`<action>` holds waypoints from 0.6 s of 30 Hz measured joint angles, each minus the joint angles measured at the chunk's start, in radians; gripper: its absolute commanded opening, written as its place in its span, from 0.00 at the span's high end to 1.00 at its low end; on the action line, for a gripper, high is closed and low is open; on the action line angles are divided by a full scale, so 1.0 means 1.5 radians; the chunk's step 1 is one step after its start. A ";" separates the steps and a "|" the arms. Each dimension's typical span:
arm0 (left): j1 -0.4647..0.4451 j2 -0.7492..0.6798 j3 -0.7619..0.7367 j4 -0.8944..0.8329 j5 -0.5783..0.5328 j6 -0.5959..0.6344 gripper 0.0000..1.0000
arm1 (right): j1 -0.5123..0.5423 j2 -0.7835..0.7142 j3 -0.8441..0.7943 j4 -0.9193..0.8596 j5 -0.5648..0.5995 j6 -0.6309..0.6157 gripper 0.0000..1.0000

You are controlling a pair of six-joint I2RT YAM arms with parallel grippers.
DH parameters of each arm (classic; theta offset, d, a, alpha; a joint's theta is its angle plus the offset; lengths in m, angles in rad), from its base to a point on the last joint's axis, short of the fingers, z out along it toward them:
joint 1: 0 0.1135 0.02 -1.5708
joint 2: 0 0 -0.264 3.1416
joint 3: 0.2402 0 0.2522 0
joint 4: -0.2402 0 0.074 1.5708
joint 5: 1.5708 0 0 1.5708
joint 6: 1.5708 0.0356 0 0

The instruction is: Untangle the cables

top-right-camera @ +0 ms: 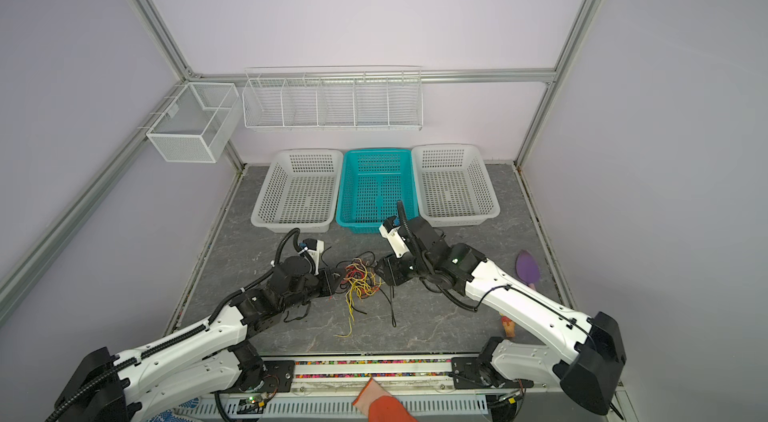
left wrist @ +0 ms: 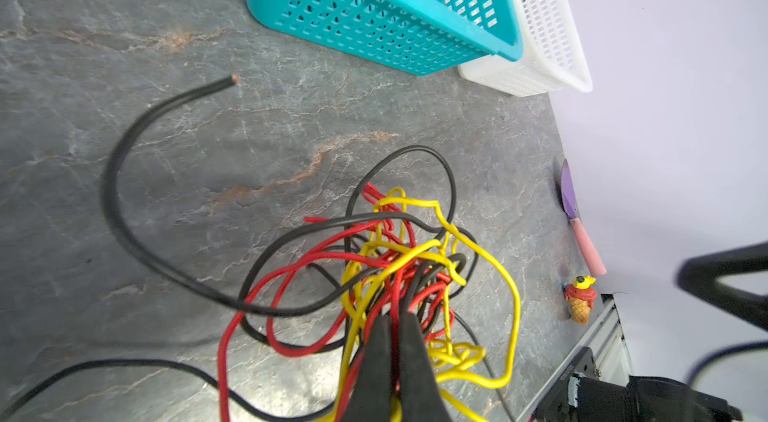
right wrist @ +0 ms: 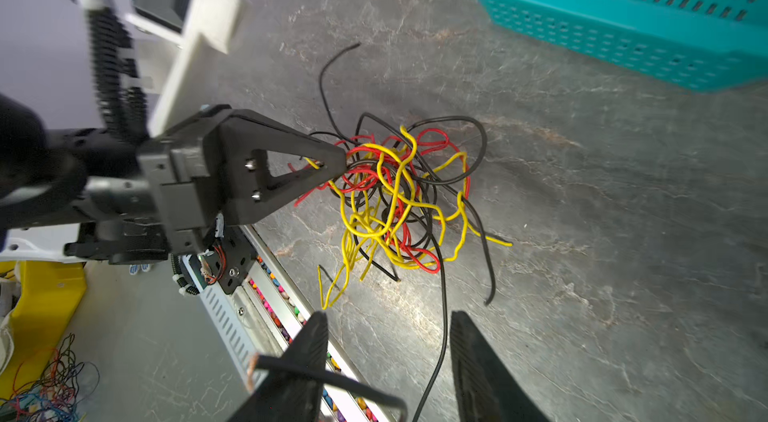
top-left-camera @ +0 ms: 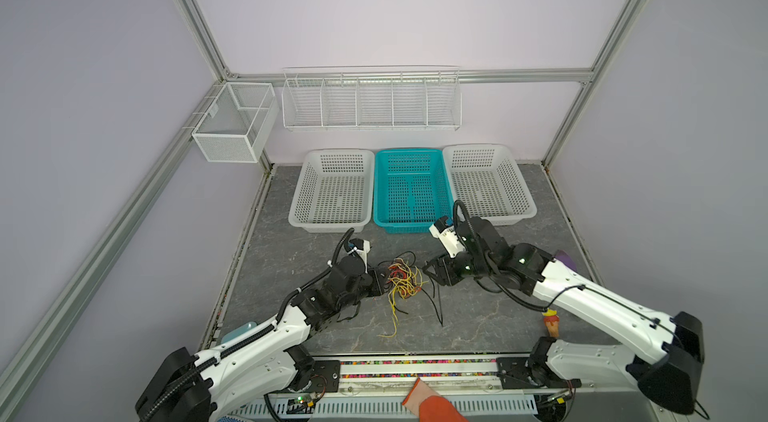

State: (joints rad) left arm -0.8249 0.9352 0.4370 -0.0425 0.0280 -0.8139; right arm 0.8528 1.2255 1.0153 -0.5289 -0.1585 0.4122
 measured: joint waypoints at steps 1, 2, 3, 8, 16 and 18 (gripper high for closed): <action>0.000 -0.007 0.002 0.000 0.000 0.000 1.00 | 0.001 0.014 0.000 0.007 -0.004 0.001 0.50; 0.000 -0.013 0.003 0.000 0.000 0.000 1.00 | 0.003 0.029 0.000 0.015 -0.009 0.002 0.52; 0.000 -0.020 0.006 0.000 0.000 0.000 1.00 | 0.006 0.044 0.001 0.021 -0.012 0.003 0.52; 0.000 -0.031 0.019 0.000 -0.001 0.006 1.00 | 0.011 0.076 0.002 0.044 -0.012 0.009 0.48; 0.000 -0.013 0.019 0.000 0.009 0.010 1.00 | 0.012 0.085 0.002 0.121 -0.031 0.026 0.58; 0.000 -0.013 0.019 0.000 0.009 0.010 1.00 | 0.012 0.088 0.002 0.131 -0.027 0.030 0.61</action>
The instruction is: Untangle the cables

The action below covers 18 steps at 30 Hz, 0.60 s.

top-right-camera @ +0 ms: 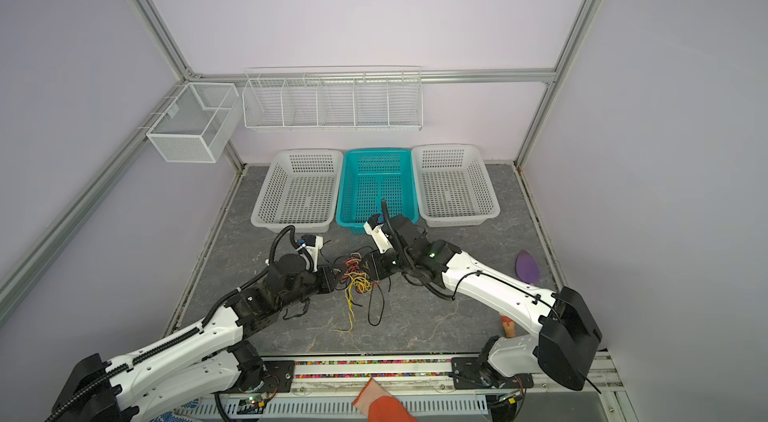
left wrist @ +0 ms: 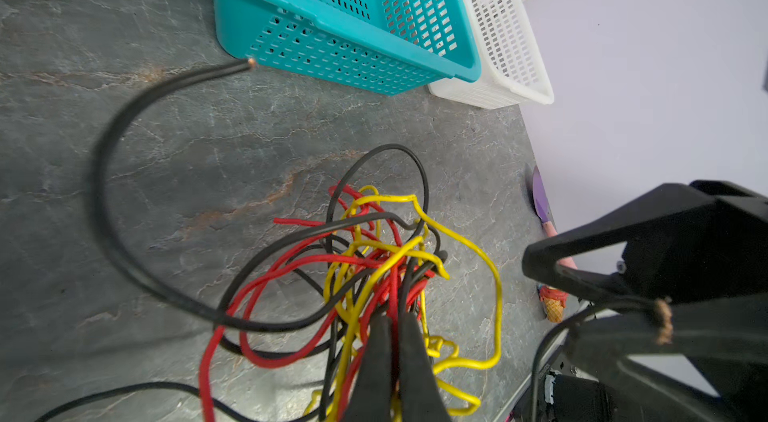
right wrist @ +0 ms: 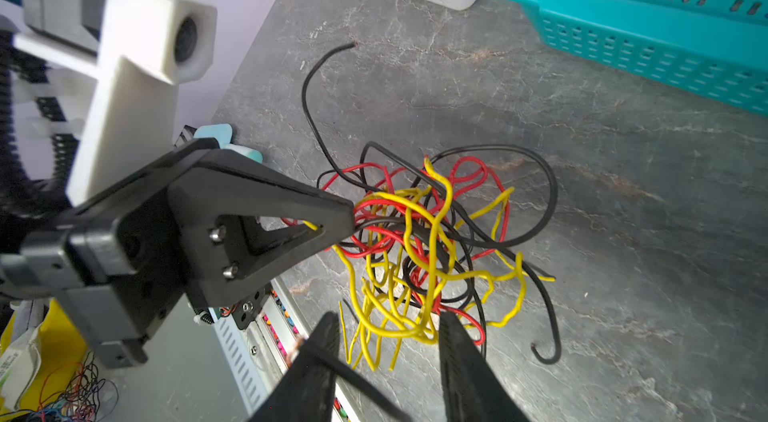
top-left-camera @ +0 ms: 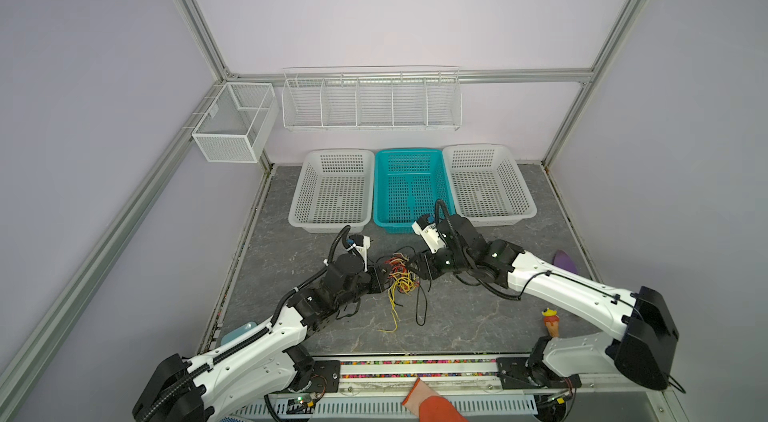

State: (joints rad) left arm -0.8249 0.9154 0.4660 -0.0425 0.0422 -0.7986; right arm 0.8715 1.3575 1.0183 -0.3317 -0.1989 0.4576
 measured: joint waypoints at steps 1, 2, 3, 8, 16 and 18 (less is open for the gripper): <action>0.000 -0.001 0.000 0.000 0.000 0.000 1.00 | 0.000 0.004 0.001 0.001 0.001 0.001 0.61; 0.000 -0.004 0.000 -0.001 0.000 0.000 1.00 | 0.000 0.012 0.003 0.001 0.001 0.004 0.58; 0.000 -0.008 0.000 -0.001 -0.001 0.001 1.00 | 0.000 0.023 0.005 0.001 0.000 0.008 0.55; 0.000 -0.020 0.000 -0.006 -0.003 0.008 1.00 | 0.000 0.058 0.006 -0.015 0.004 0.010 0.44; 0.000 -0.015 0.000 -0.011 -0.003 0.012 1.00 | -0.006 -0.089 0.055 -0.116 0.084 -0.033 0.34; 0.000 -0.012 0.000 -0.011 -0.003 0.014 1.00 | -0.014 -0.124 0.086 -0.147 0.093 -0.044 0.31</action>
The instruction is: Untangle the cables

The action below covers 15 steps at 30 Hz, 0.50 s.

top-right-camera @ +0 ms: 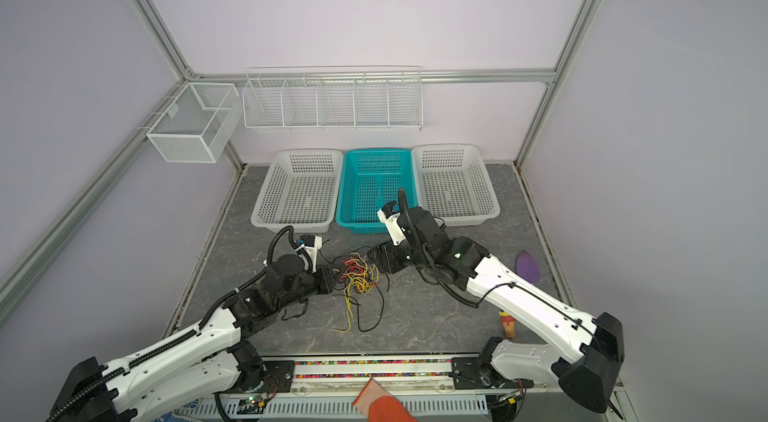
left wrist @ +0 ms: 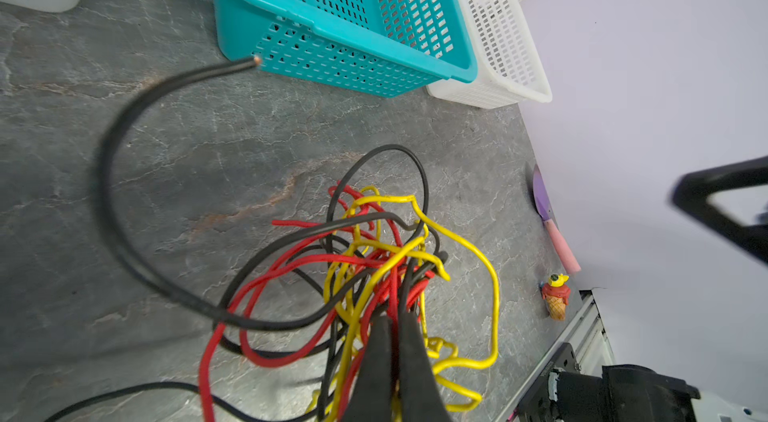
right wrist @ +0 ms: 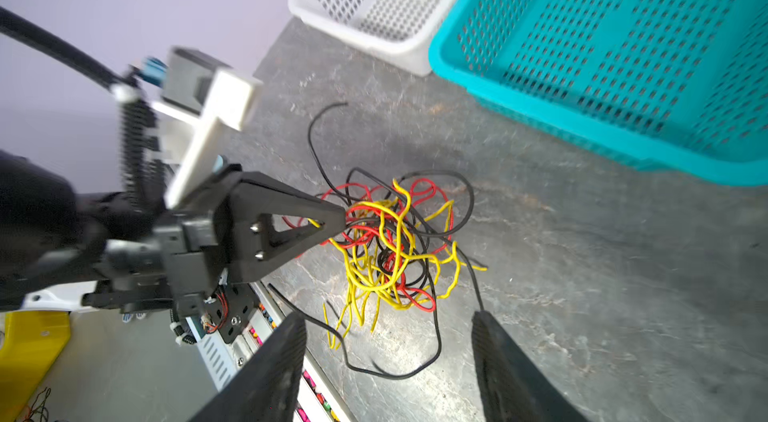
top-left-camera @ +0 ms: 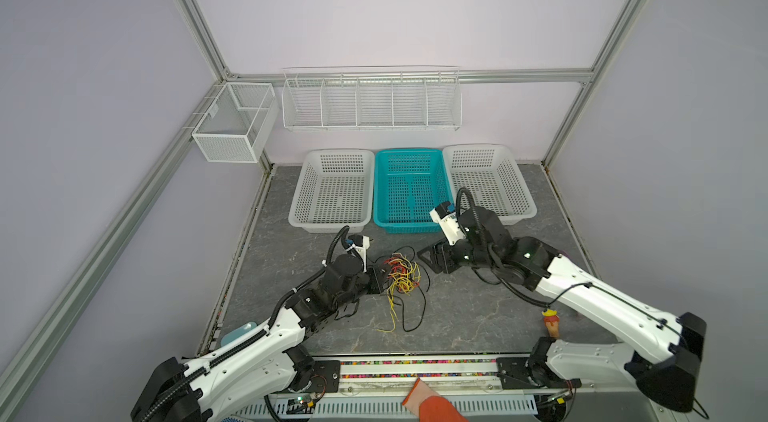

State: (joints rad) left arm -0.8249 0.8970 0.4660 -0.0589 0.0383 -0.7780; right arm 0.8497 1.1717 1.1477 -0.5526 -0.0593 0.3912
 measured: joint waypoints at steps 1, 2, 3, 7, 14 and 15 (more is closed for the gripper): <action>0.000 0.001 0.000 0.000 0.000 0.001 1.00 | -0.003 -0.012 0.012 -0.013 0.004 -0.005 0.29; 0.000 0.003 0.000 0.001 0.000 0.003 1.00 | -0.006 -0.025 0.022 -0.027 0.004 -0.011 0.28; 0.000 0.005 0.000 0.001 0.000 0.004 1.00 | -0.008 -0.039 0.030 -0.039 0.002 -0.017 0.27; 0.000 0.016 0.000 0.001 0.000 0.009 1.00 | -0.010 -0.067 0.026 -0.057 -0.026 -0.025 0.32; 0.000 0.030 0.003 0.021 0.008 0.011 1.00 | -0.010 0.015 -0.038 -0.019 -0.090 0.020 0.45; 0.000 0.029 0.003 0.026 0.008 0.011 1.00 | -0.010 0.031 -0.047 -0.009 -0.096 0.029 0.47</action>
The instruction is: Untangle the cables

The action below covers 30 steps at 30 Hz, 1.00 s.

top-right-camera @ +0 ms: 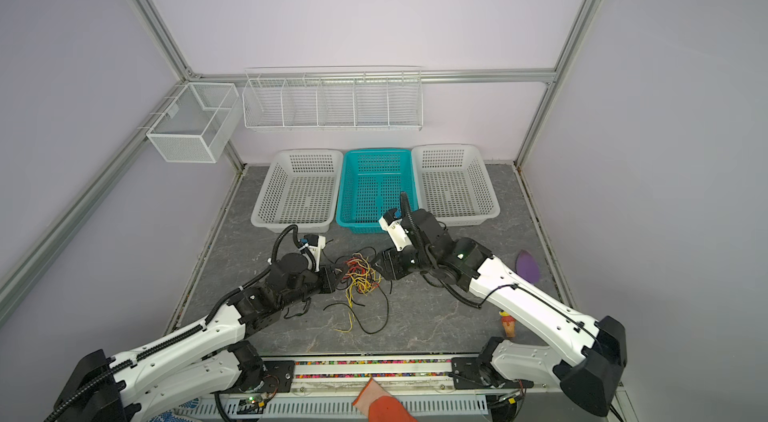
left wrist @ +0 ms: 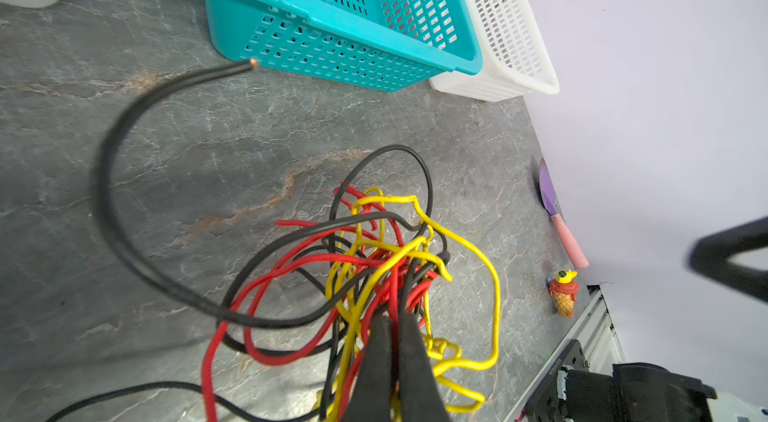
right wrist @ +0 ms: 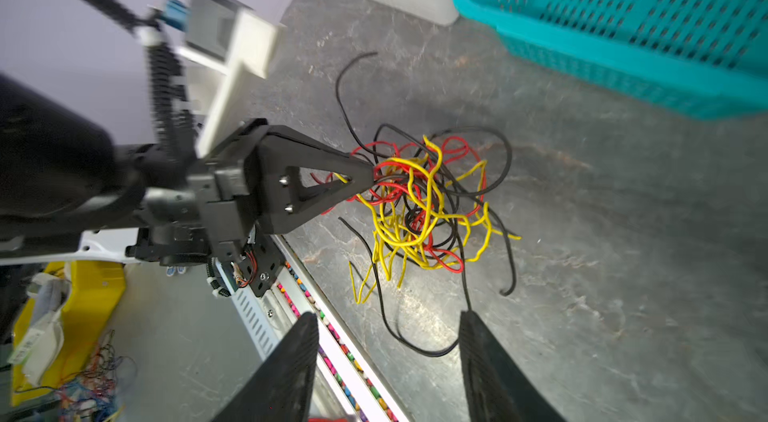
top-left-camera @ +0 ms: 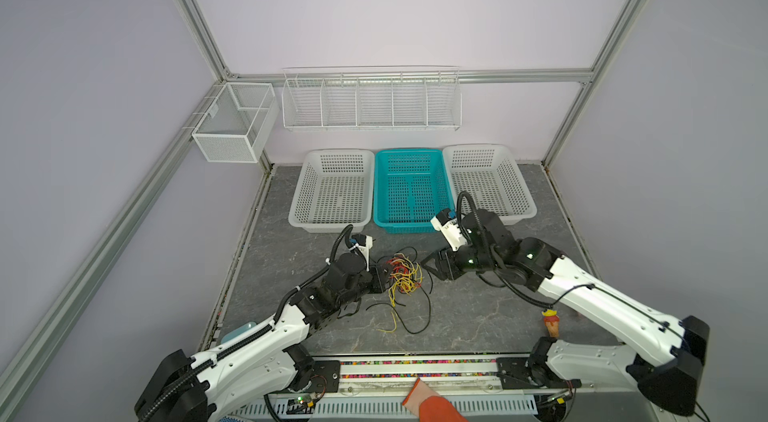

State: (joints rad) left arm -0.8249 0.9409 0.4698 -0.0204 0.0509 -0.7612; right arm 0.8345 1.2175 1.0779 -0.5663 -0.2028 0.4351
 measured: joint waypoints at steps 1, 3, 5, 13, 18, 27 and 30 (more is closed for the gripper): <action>0.000 0.000 0.000 0.002 0.002 0.000 1.00 | 0.000 0.013 -0.007 0.008 -0.004 0.007 0.48; 0.000 -0.003 0.000 0.006 0.002 0.000 1.00 | 0.000 0.036 -0.013 0.023 -0.009 0.019 0.50; 0.000 -0.008 0.000 0.007 0.003 -0.001 1.00 | 0.000 0.058 -0.014 0.046 -0.019 0.031 0.53; -0.001 -0.020 0.000 0.022 0.011 -0.004 1.00 | 0.000 0.131 -0.021 0.118 -0.042 0.064 0.74; -0.001 -0.021 0.000 0.025 0.020 -0.003 1.00 | -0.001 0.140 -0.028 0.139 -0.040 0.074 0.93; -0.002 -0.026 -0.006 0.040 0.033 -0.009 0.52 | -0.003 0.074 -0.056 0.150 -0.025 0.074 0.93; -0.002 -0.034 -0.017 0.053 0.038 -0.011 0.43 | -0.009 0.036 -0.056 0.149 -0.021 0.073 0.93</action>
State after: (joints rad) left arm -0.8280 0.8902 0.4442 0.0586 0.1074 -0.7780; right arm 0.8215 1.2716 0.9943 -0.3424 -0.2348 0.5453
